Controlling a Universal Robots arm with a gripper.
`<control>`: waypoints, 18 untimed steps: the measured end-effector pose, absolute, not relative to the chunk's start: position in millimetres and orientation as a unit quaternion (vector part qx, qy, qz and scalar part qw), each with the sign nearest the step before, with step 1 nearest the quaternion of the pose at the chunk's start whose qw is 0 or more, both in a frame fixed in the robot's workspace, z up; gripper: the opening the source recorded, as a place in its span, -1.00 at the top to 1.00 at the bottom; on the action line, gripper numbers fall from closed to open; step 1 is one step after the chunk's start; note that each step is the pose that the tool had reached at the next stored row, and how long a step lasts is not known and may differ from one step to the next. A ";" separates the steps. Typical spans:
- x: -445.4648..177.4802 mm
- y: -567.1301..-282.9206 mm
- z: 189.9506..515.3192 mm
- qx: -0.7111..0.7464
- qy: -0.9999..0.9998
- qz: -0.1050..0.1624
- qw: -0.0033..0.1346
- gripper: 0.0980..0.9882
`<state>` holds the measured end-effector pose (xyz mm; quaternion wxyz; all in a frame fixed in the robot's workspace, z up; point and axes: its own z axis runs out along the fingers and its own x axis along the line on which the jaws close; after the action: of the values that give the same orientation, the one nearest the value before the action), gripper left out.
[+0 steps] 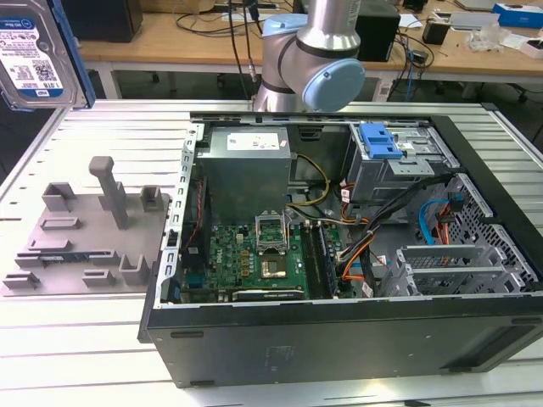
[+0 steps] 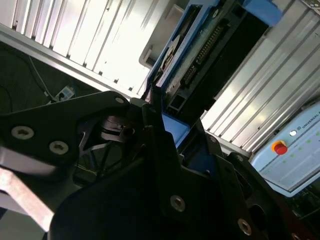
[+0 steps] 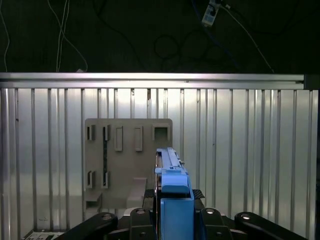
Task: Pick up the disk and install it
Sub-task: 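Pick up the disk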
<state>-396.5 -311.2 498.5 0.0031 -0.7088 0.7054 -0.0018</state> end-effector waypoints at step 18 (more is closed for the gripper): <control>-362.1 -366.0 502.3 -0.709 0.705 0.003 -0.013 0.40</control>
<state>-362.1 -366.0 502.3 -0.0132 -0.7088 0.7053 0.0035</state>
